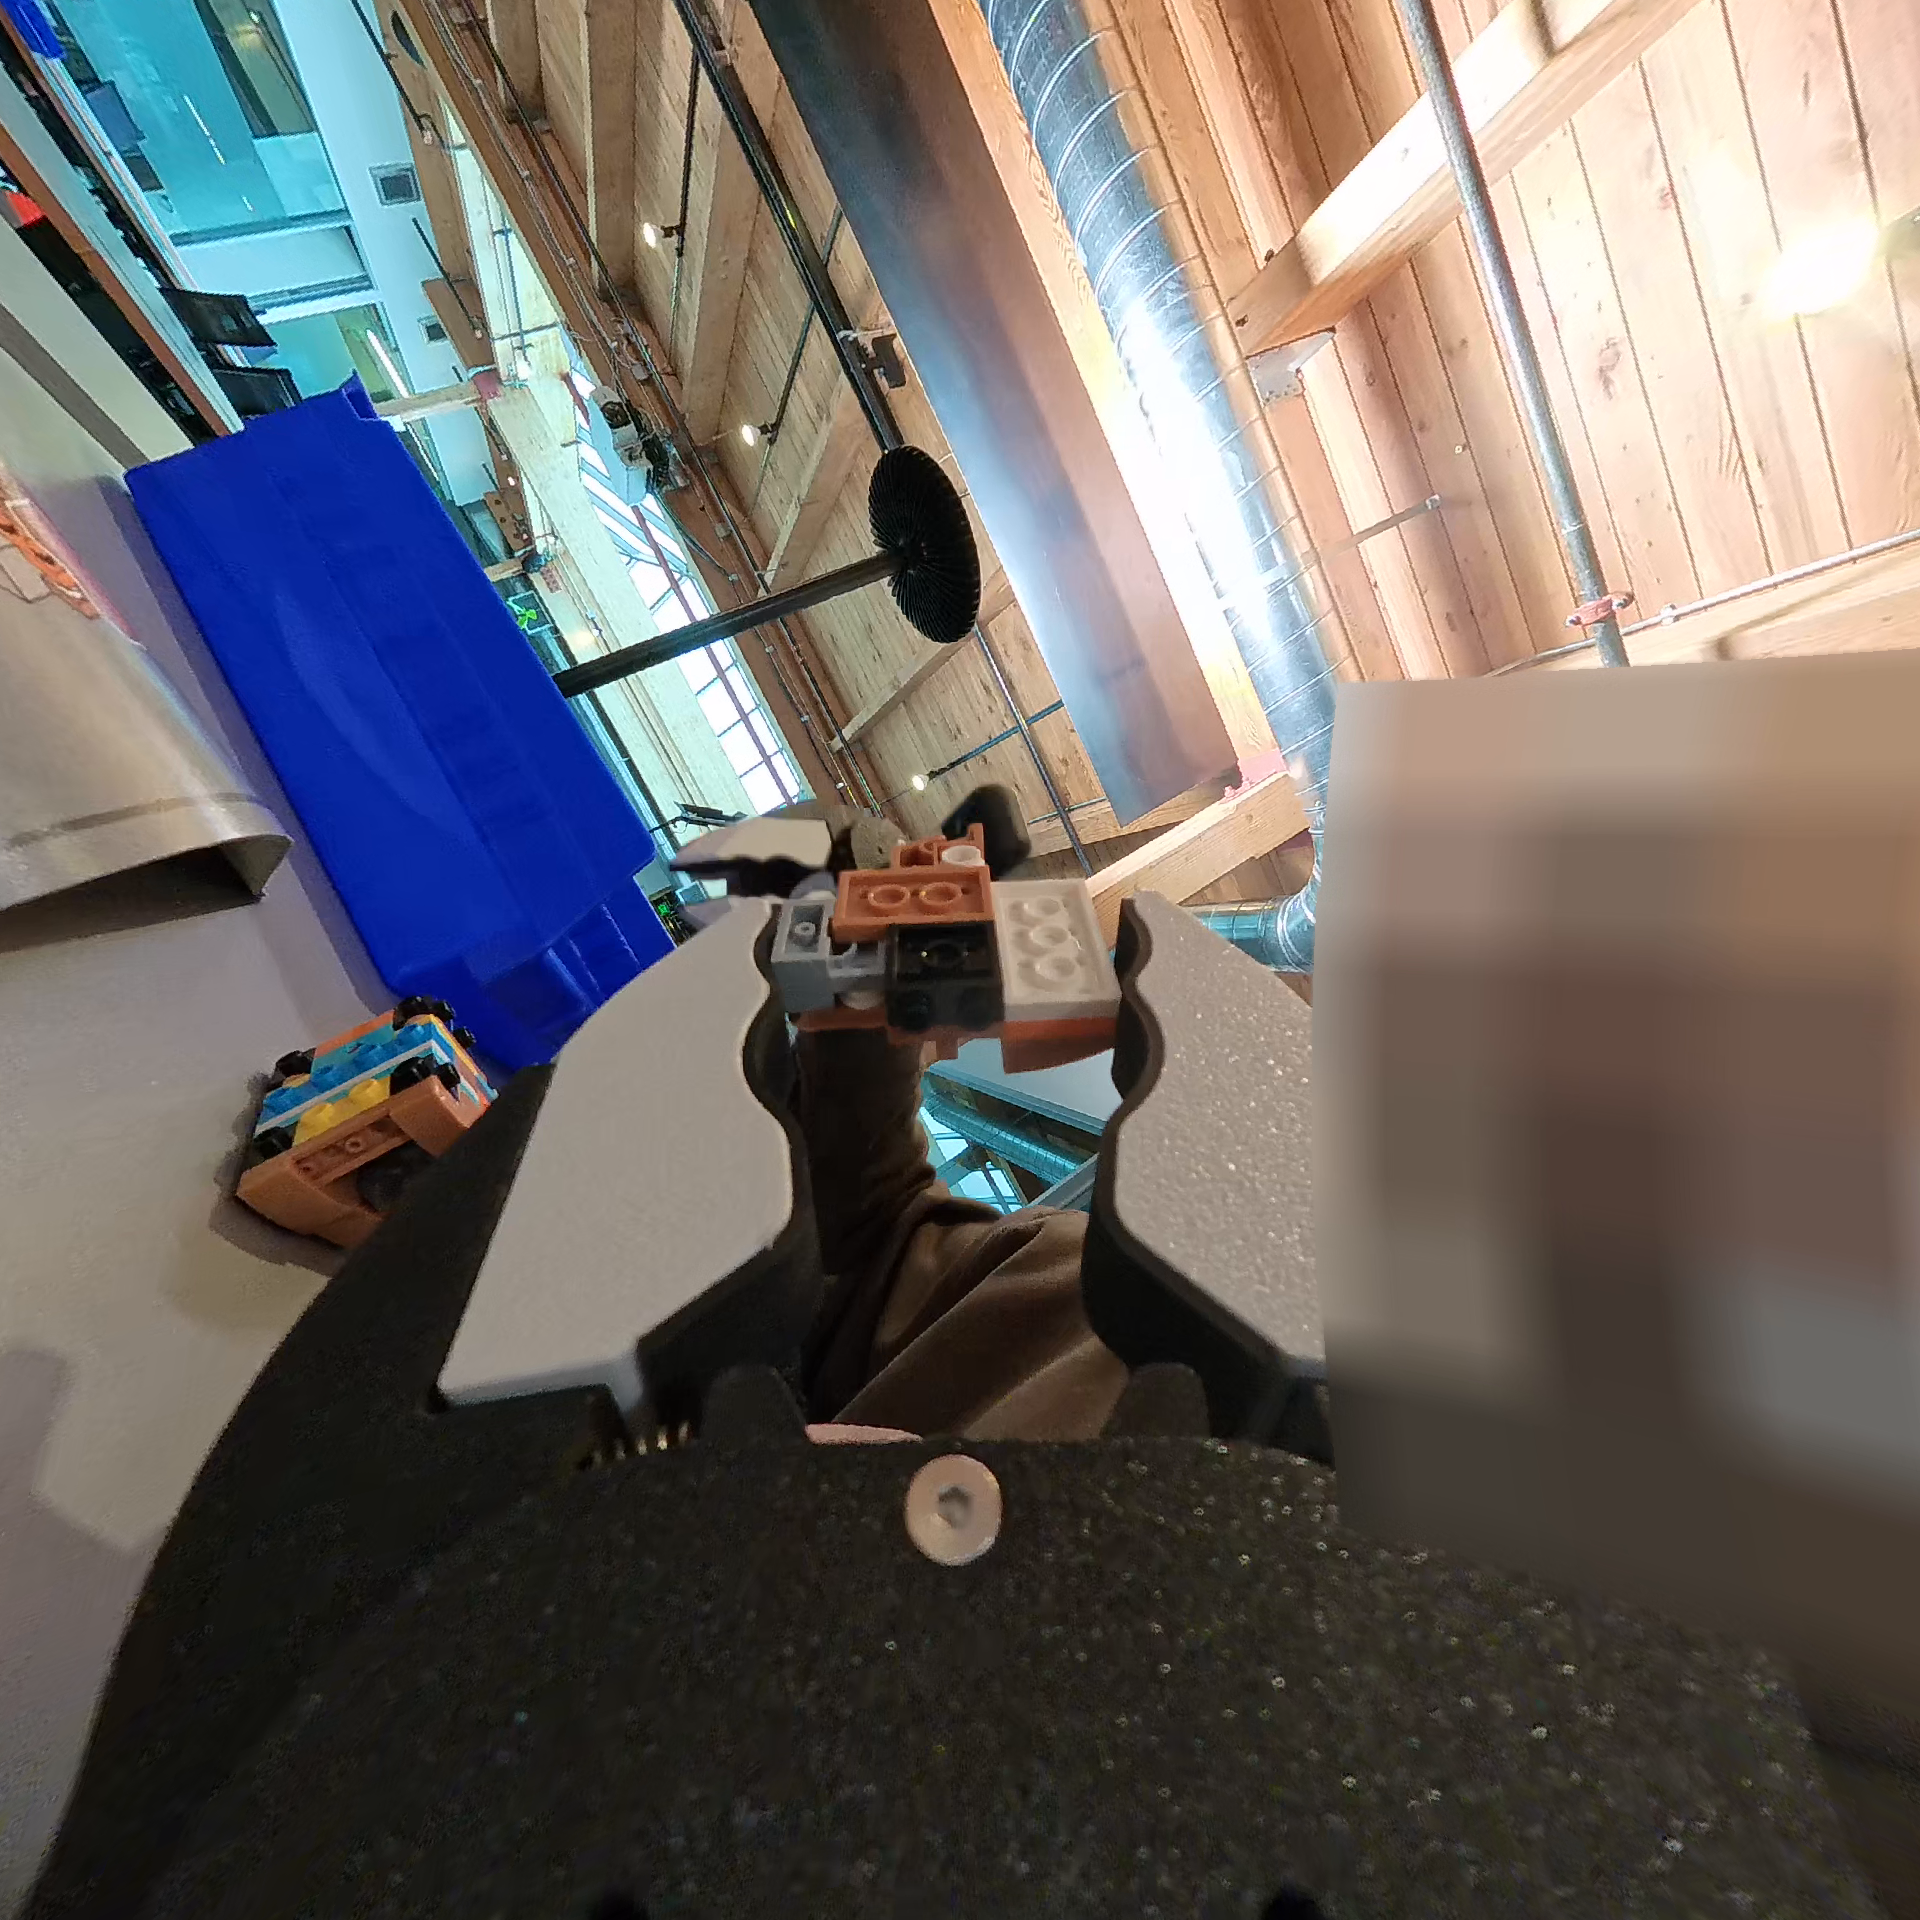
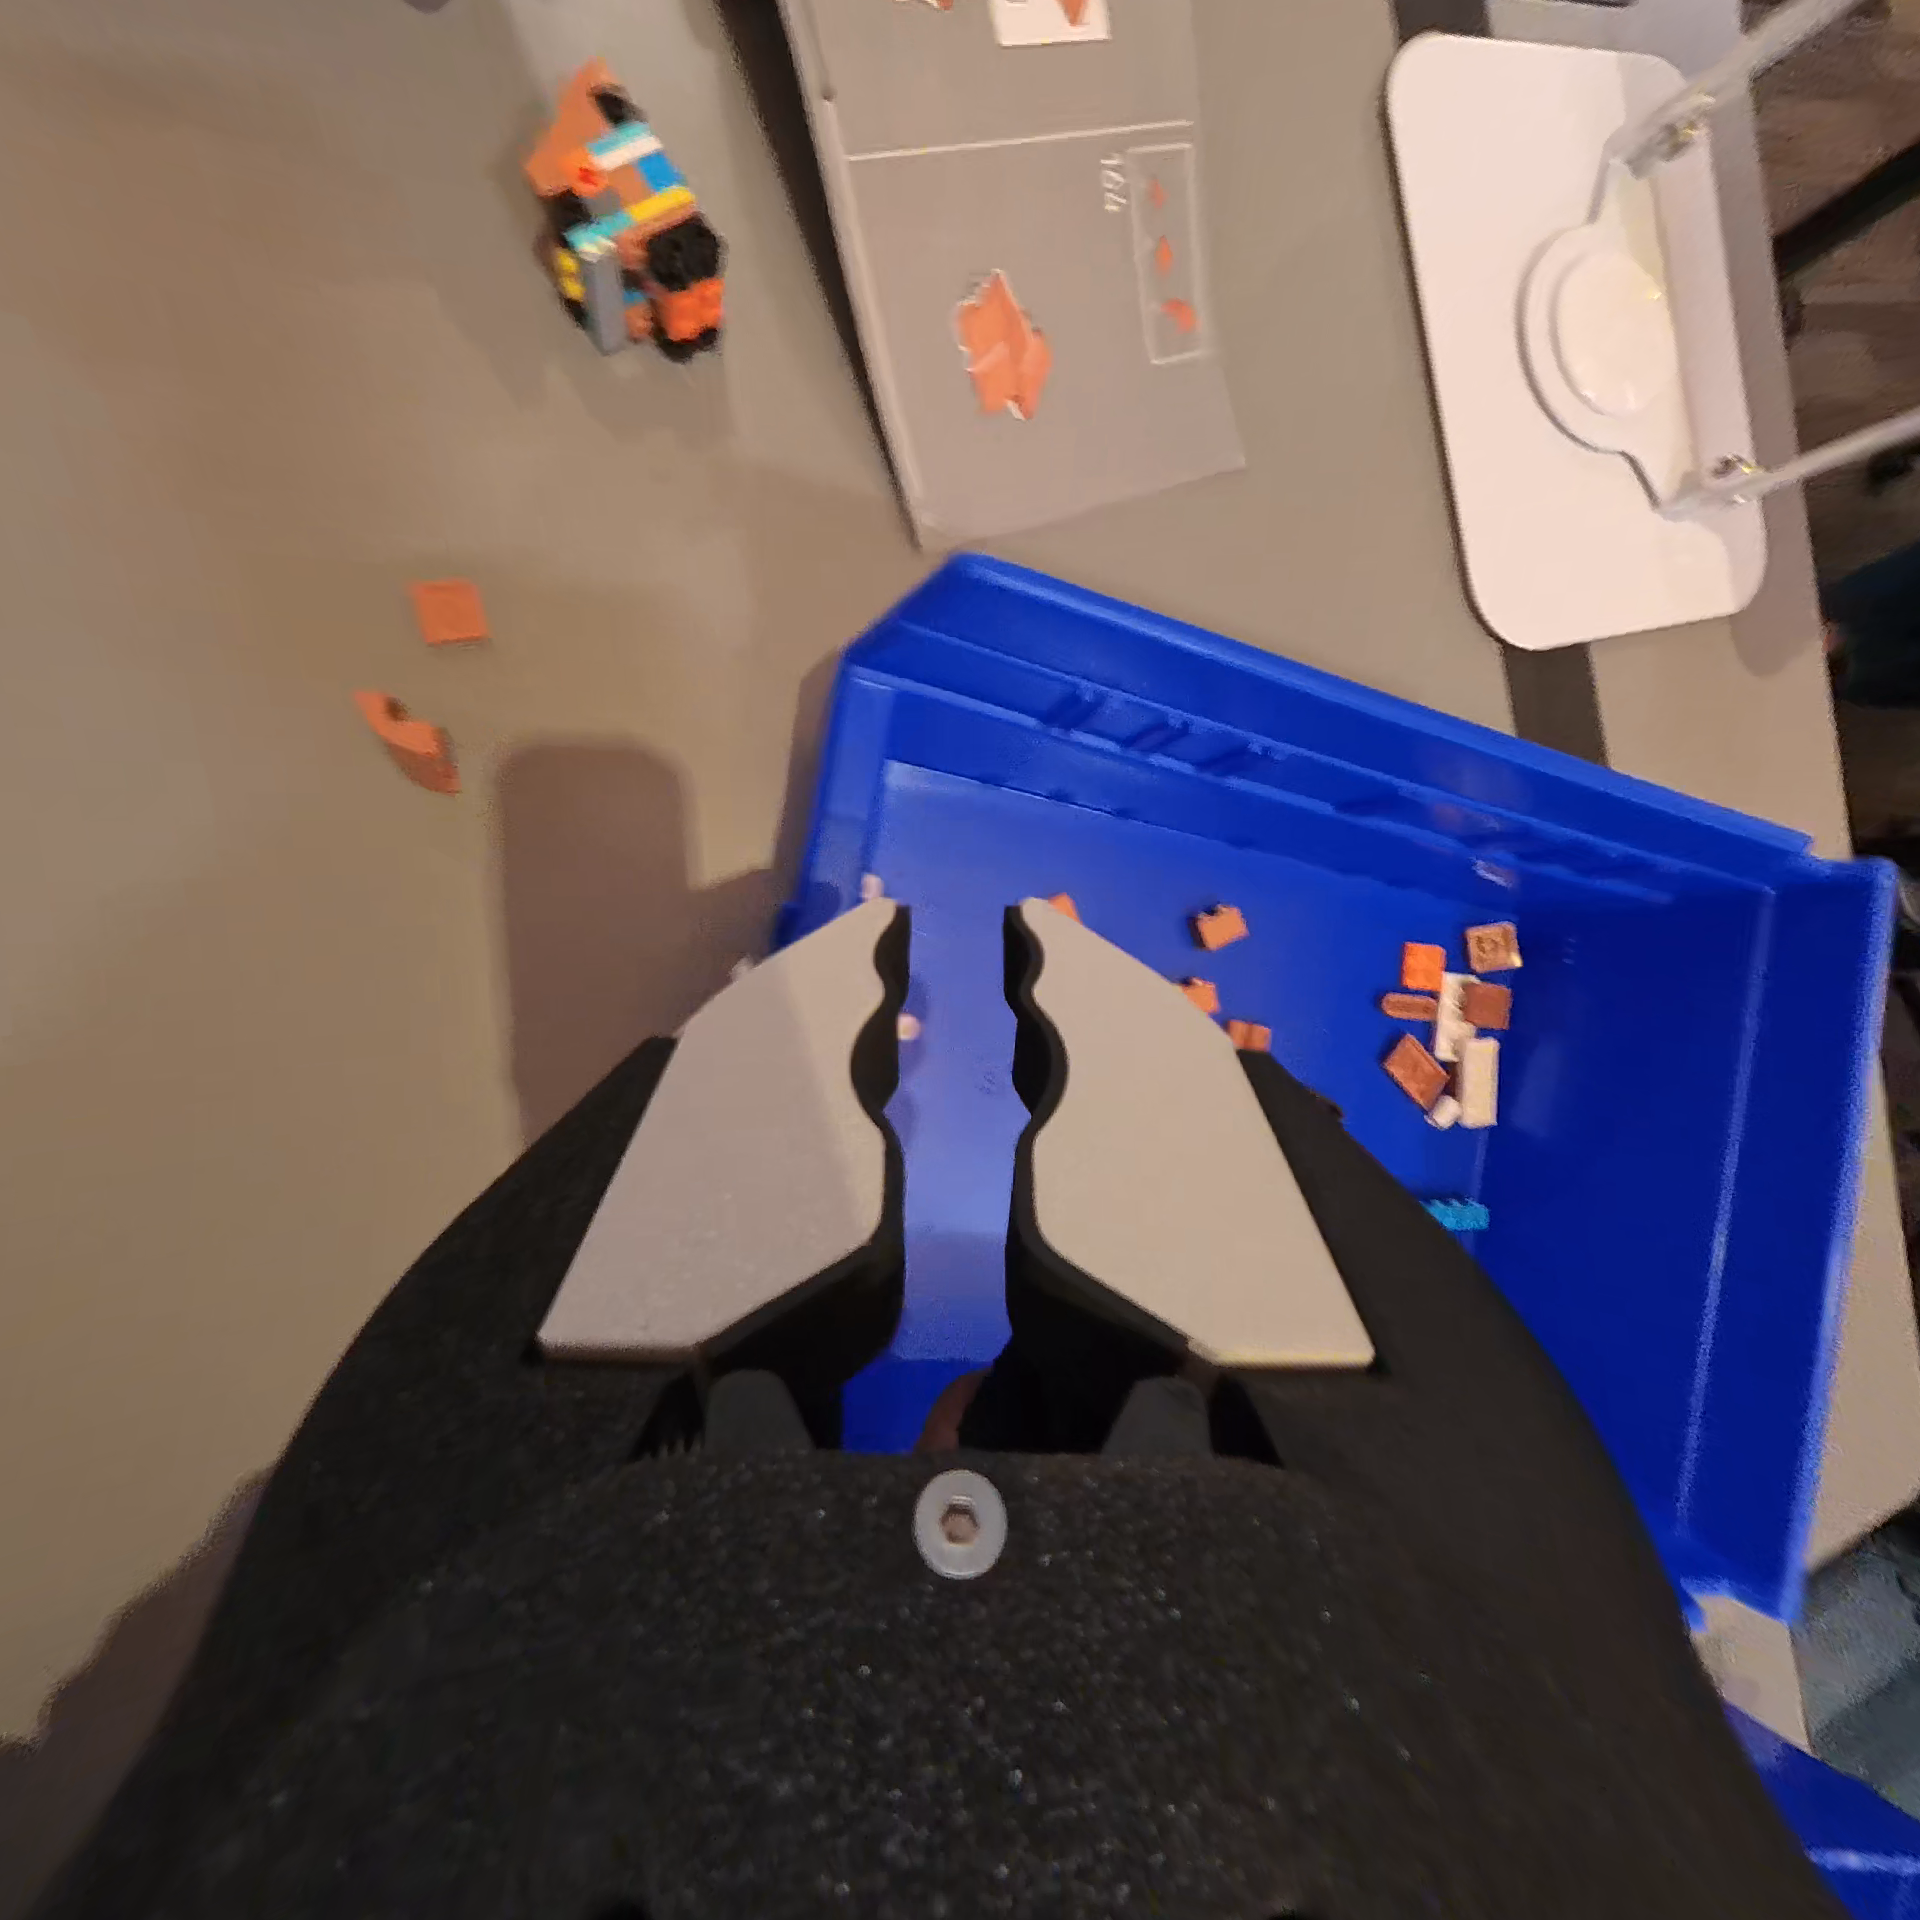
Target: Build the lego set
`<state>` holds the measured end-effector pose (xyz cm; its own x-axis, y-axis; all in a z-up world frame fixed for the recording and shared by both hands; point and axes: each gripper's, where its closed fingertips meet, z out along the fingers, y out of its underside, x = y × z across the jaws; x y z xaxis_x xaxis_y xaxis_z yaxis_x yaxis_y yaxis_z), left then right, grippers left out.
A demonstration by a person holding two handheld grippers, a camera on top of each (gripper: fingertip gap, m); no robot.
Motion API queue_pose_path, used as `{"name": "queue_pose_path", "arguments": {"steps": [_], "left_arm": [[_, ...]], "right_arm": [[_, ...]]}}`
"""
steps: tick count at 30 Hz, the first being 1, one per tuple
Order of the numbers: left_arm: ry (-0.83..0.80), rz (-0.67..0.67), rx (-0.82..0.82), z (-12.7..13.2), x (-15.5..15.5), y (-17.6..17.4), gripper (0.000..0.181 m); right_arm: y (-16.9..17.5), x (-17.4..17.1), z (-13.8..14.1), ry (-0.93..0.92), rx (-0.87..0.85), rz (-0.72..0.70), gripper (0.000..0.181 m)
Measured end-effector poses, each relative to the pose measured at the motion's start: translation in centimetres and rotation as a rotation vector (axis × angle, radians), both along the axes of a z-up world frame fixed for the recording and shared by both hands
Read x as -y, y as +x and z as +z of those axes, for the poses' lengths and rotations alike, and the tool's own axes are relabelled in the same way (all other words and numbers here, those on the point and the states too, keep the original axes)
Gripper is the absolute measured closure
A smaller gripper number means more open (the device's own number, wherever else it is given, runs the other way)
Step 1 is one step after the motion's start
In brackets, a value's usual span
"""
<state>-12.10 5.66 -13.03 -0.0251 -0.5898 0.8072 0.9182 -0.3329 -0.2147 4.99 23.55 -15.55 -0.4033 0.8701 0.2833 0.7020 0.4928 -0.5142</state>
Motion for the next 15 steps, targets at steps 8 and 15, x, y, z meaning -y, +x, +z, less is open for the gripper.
{"name": "queue_pose_path", "arguments": {"steps": [8, 15], "left_arm": [[0.003, 0.000, -0.010, 0.0, 0.0, 0.1, 0.121], [-0.001, 0.007, 0.003, 0.0, 0.0, -0.3, 0.121]], "right_arm": [[-1.6, -4.7, -4.1, 0.053, 0.185, -0.004, 0.163], [-3.0, -5.9, -7.4, 0.060, 0.285, 0.021, 0.155]]}}
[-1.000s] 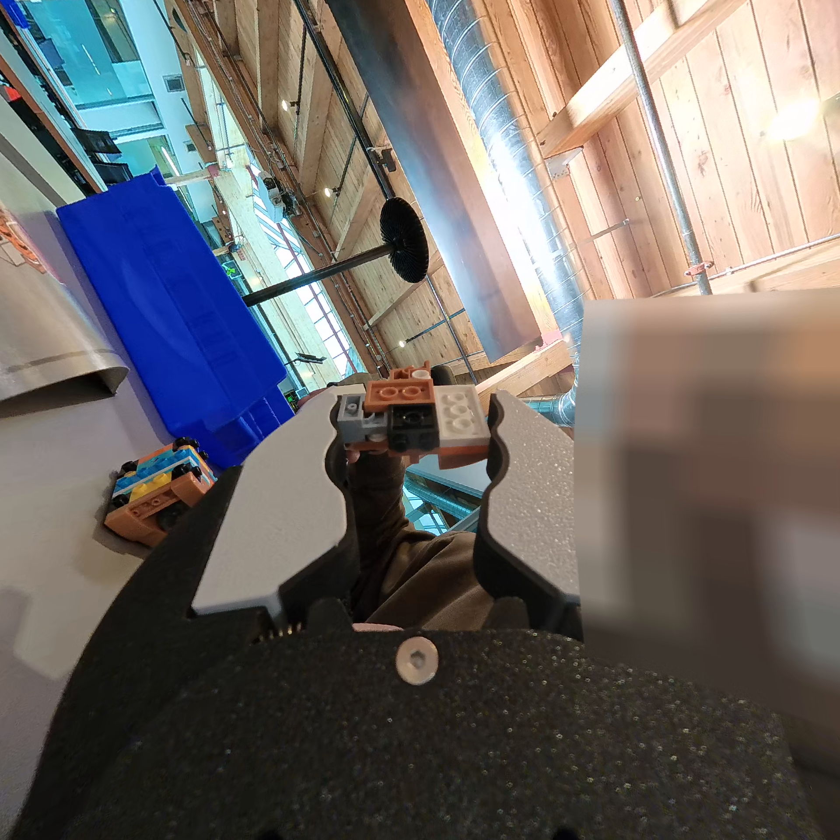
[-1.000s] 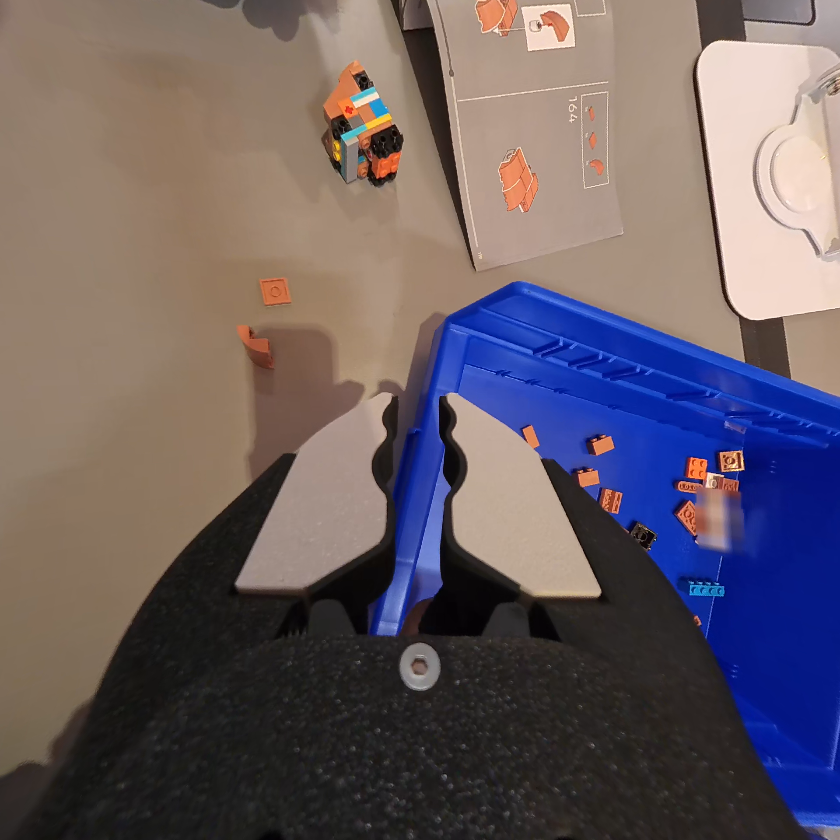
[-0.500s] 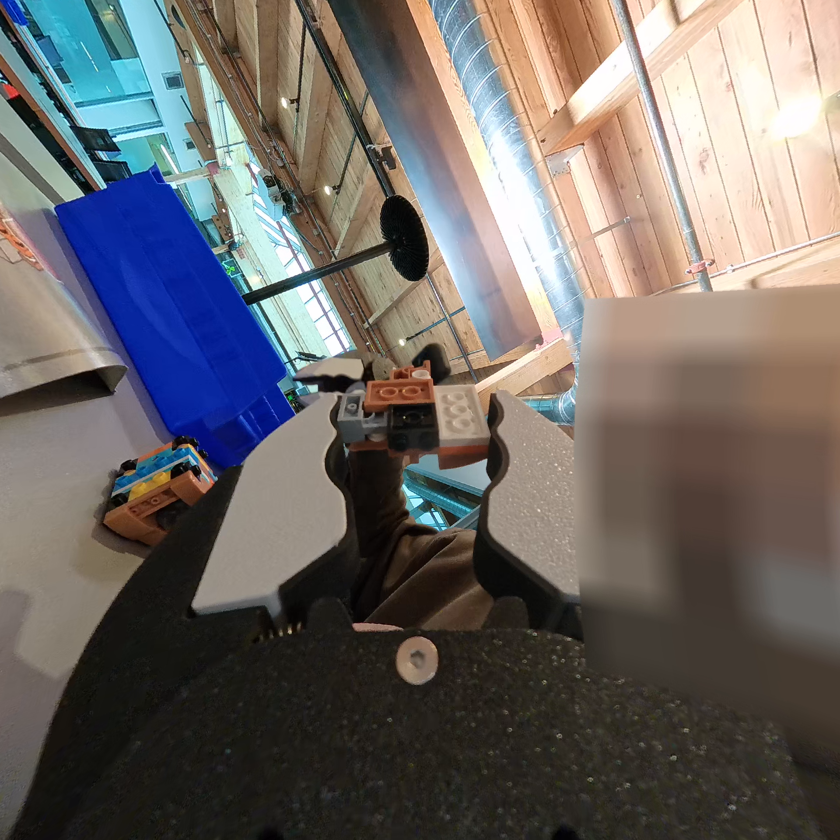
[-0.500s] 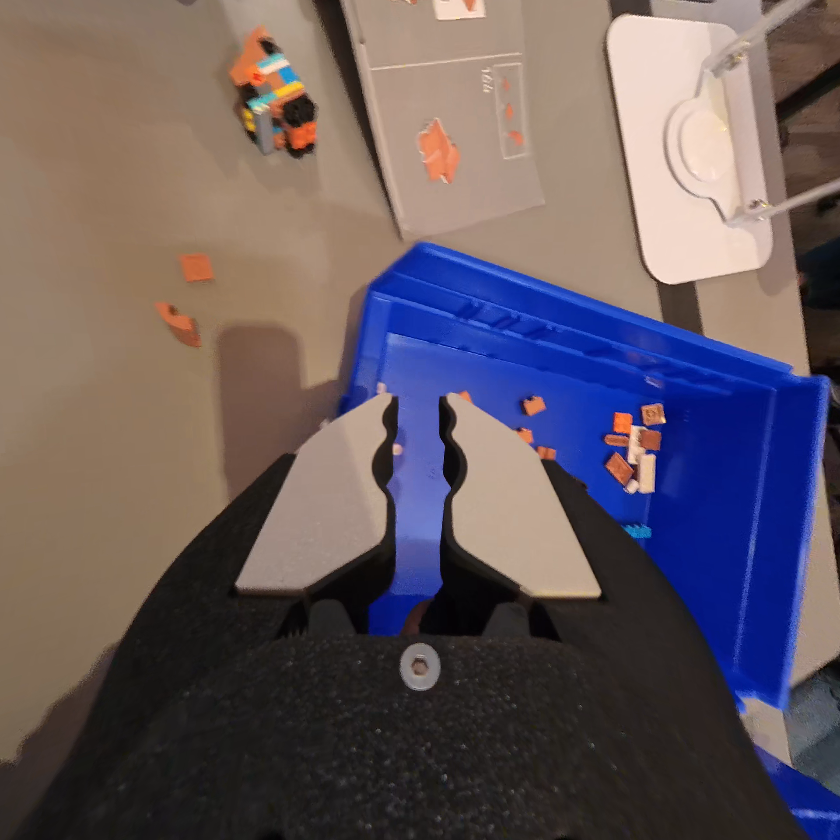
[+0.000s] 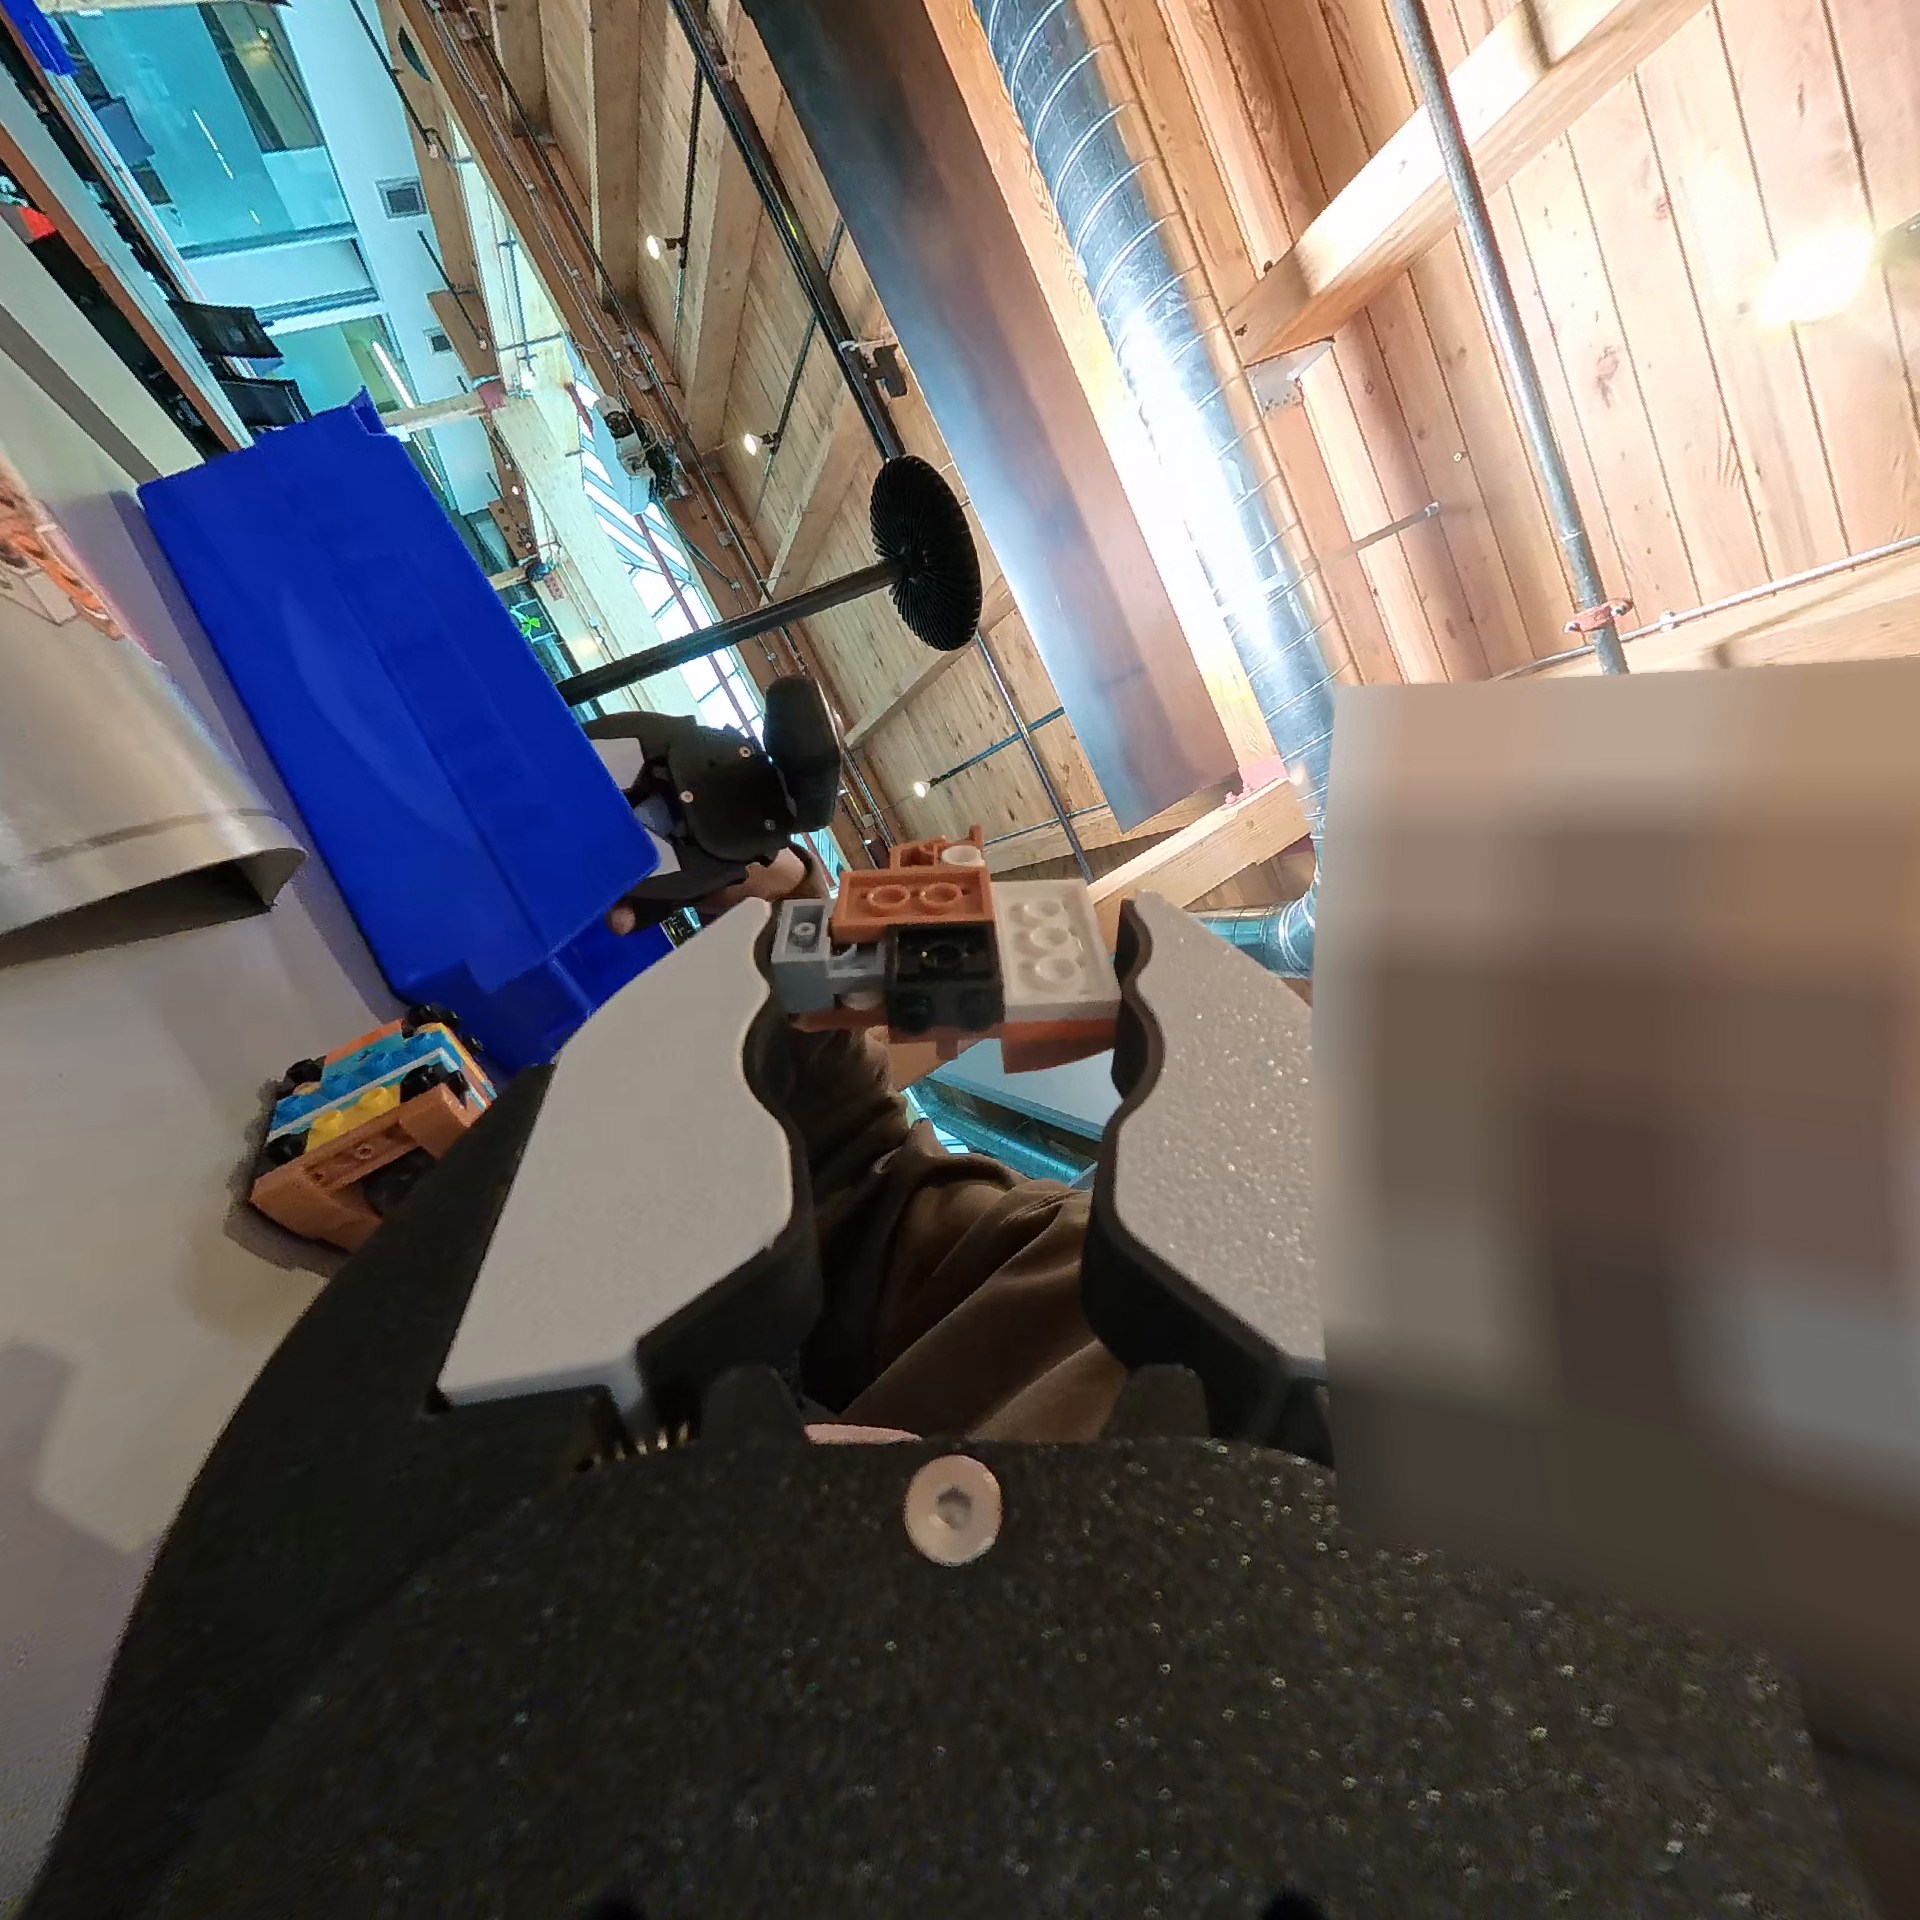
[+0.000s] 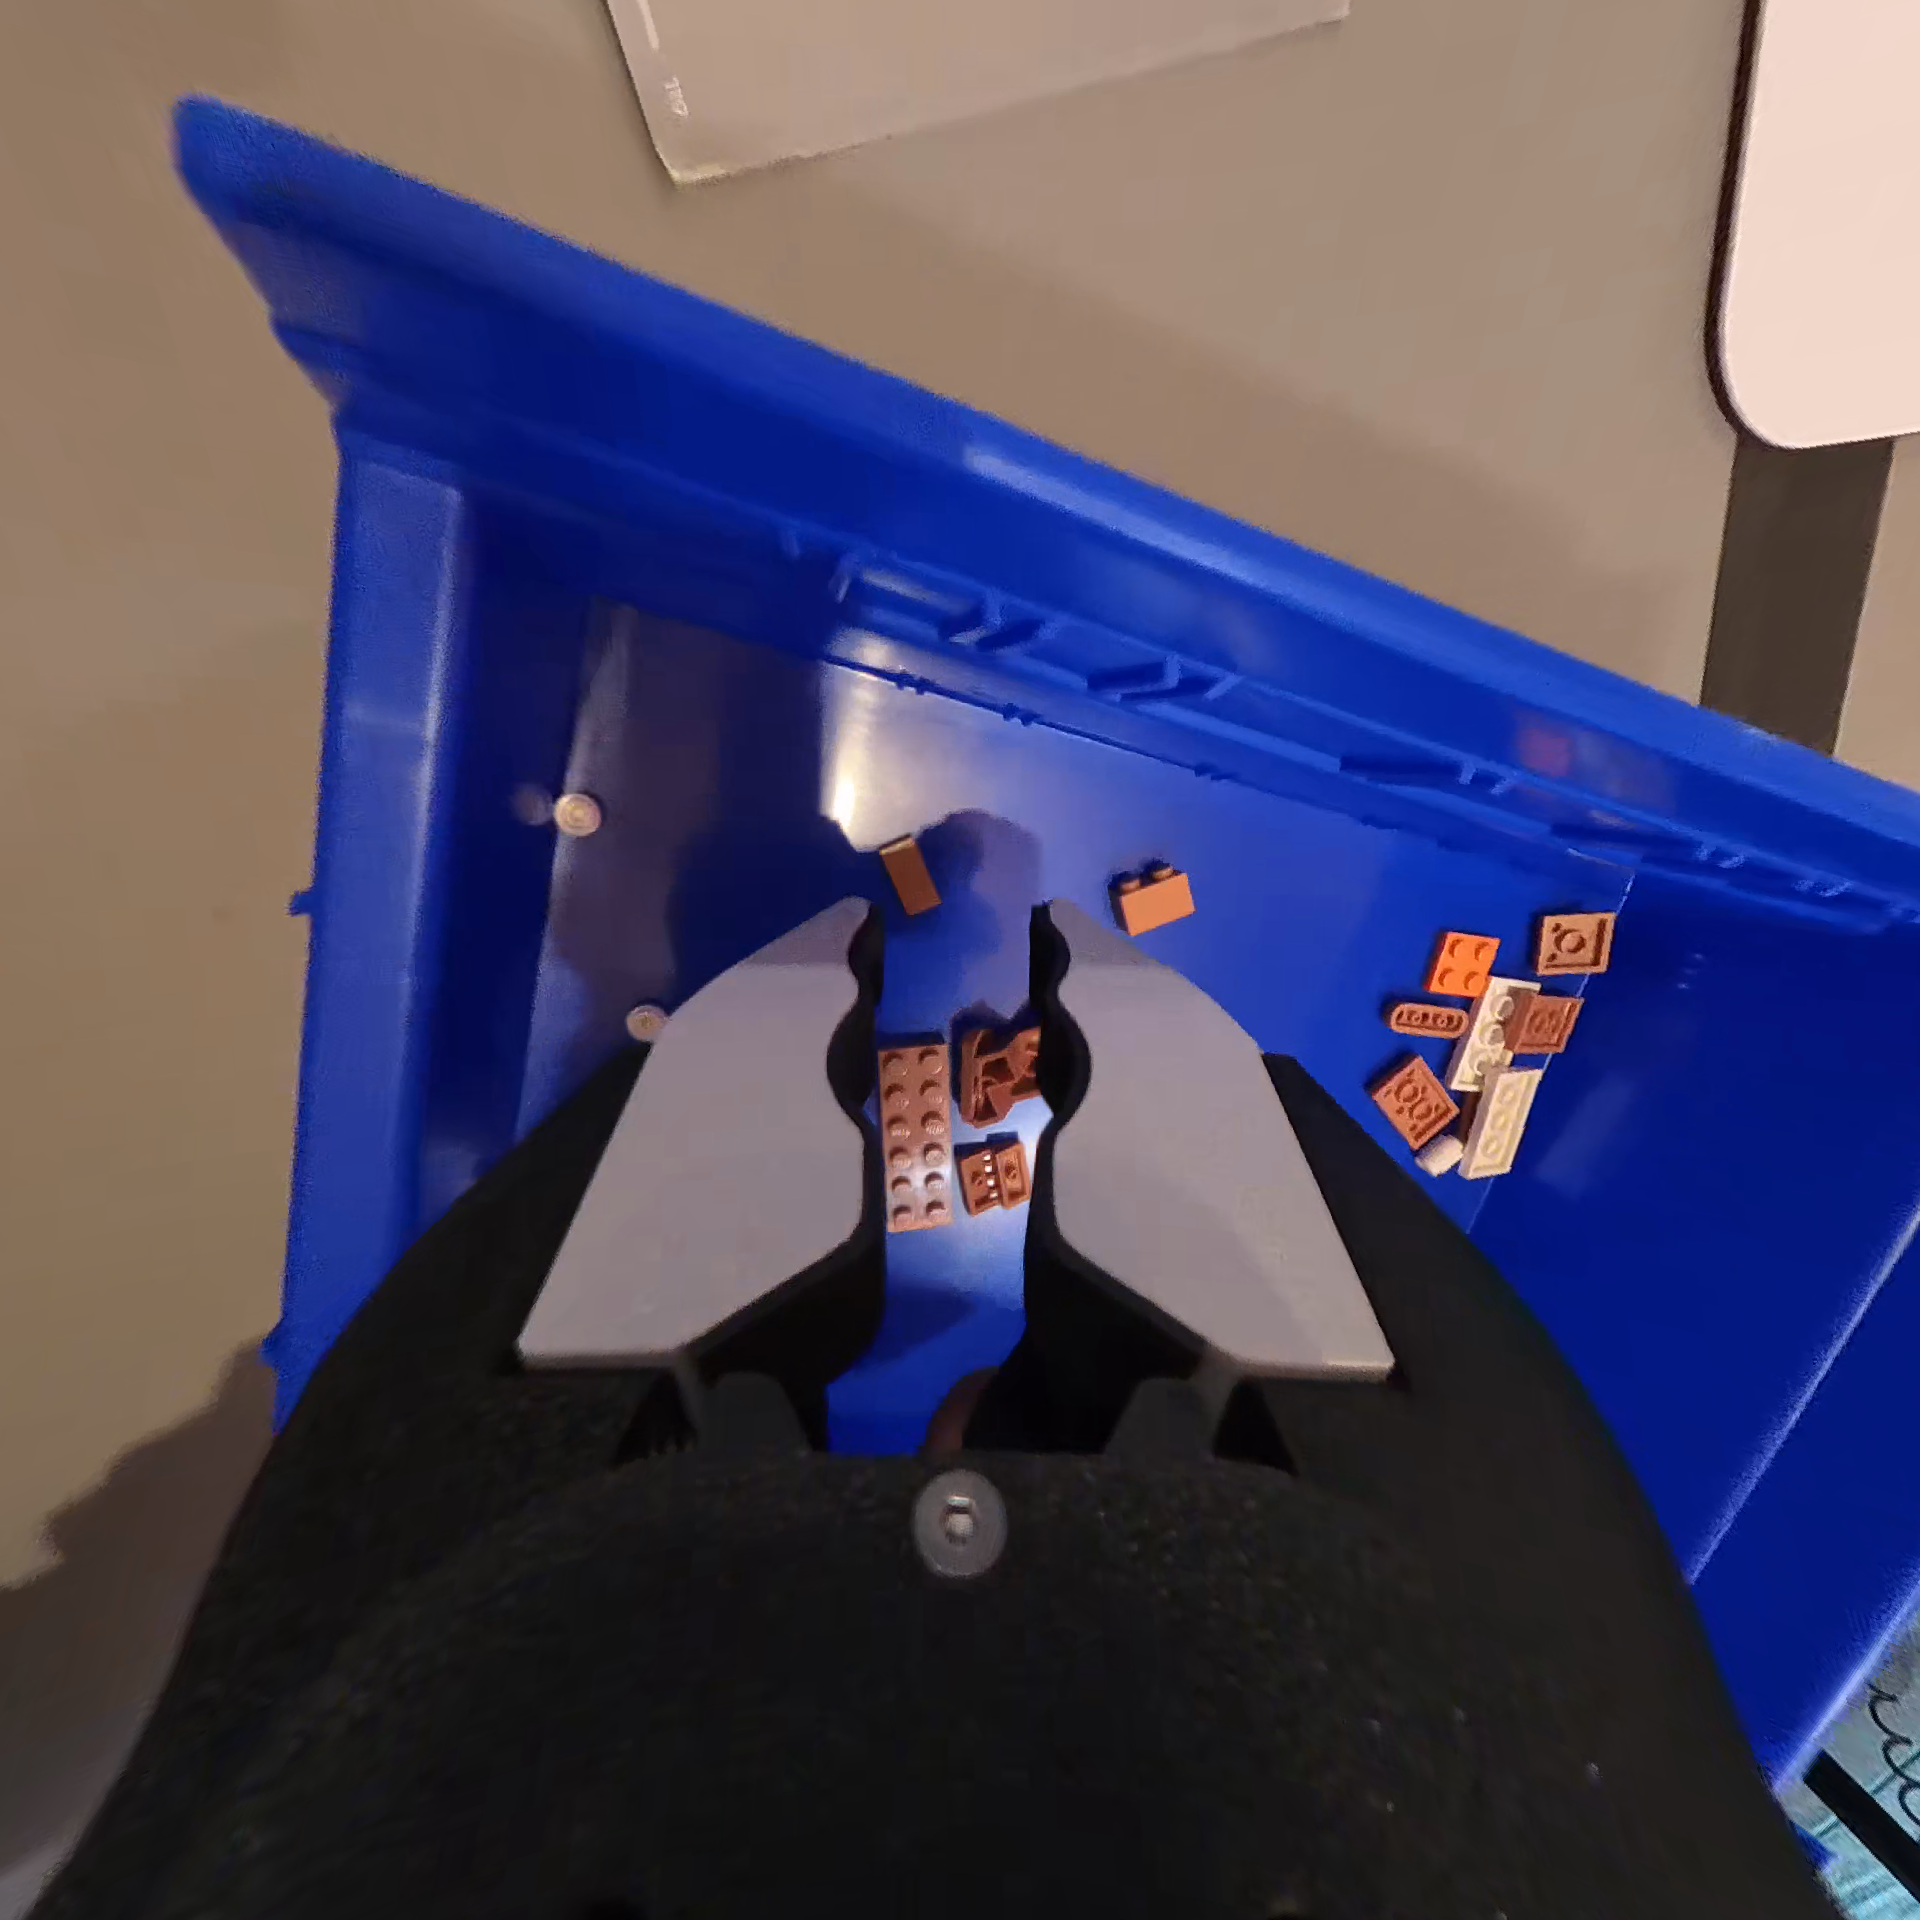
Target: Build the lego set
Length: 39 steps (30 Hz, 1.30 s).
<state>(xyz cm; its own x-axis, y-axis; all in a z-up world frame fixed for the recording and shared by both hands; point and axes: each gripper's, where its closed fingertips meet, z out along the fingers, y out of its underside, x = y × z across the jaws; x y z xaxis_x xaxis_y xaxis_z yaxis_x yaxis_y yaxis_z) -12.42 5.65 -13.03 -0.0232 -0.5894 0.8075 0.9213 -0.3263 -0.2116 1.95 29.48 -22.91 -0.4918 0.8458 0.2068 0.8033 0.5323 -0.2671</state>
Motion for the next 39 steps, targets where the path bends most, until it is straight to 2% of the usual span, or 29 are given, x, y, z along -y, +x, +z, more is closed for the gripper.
{"name": "queue_pose_path", "arguments": {"steps": [9, 27, 37, 39], "left_arm": [[0.001, 0.005, -0.002, 0.0, 0.0, -0.2, 0.121], [0.010, 0.010, -0.019, 0.3, 0.1, -0.1, 0.121], [0.007, 0.006, -0.014, 0.2, 0.1, -0.1, 0.121], [0.006, 0.005, -0.013, 0.2, 0.1, -0.1, 0.121]], "right_arm": [[-0.4, 0.1, -1.0, -0.009, 0.017, 0.020, 0.154], [-0.3, -0.2, -0.9, -0.014, 0.024, 0.036, 0.154], [0.4, 0.8, -2.9, -0.060, 0.128, 0.096, 0.155], [0.4, 1.1, -3.1, -0.083, 0.140, 0.093, 0.160]]}}
